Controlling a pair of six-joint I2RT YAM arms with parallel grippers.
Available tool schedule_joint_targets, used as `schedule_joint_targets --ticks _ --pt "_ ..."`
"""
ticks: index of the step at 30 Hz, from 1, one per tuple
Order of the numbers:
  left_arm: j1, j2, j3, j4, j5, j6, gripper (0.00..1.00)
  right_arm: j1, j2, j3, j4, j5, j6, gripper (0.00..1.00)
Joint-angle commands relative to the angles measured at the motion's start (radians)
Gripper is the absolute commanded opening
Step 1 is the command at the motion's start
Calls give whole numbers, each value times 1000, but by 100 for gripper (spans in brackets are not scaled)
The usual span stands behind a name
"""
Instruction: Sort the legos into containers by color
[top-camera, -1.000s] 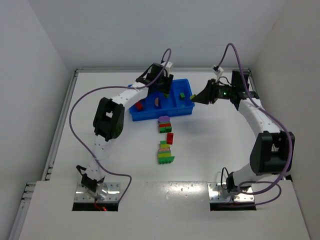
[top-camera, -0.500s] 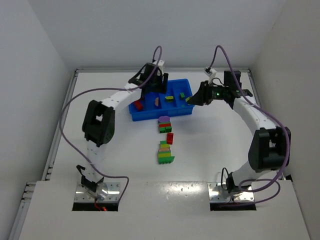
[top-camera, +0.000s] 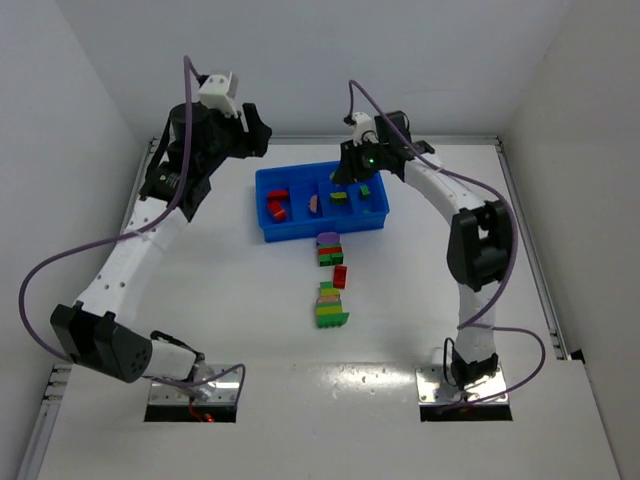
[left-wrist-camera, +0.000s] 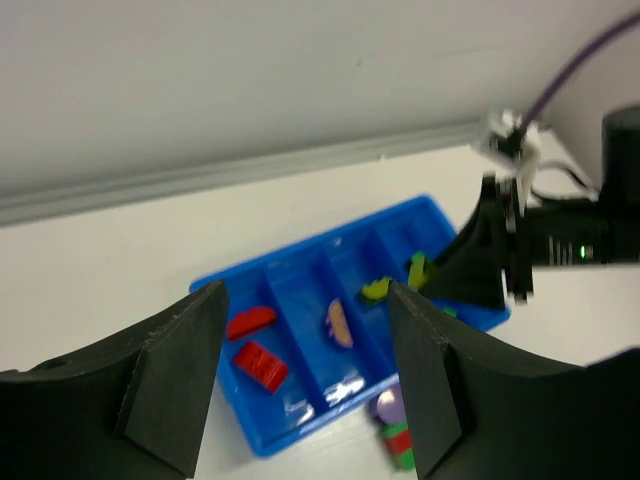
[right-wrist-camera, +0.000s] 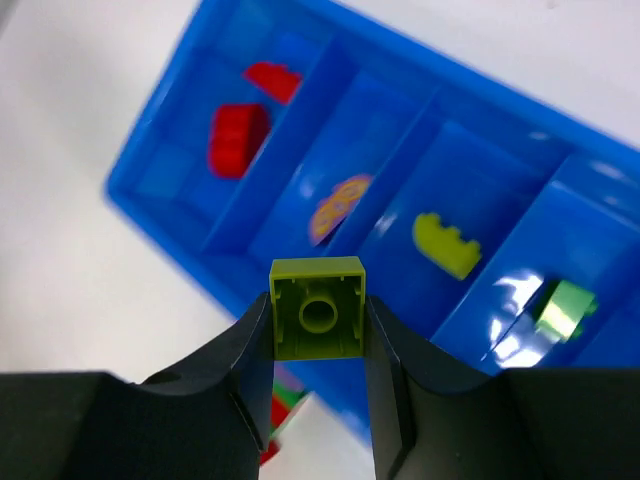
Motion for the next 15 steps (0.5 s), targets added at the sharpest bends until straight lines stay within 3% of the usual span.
schedule_joint_targets --ticks 1,6,15 --pt "26 -27 -87 -97 31 45 71 31 81 134 -23 200 -3 11" --pt "58 -69 -117 -97 95 27 72 64 183 238 -32 371 -3 19" --pt "169 -27 -161 -97 282 -48 72 91 286 307 -9 424 -24 31"
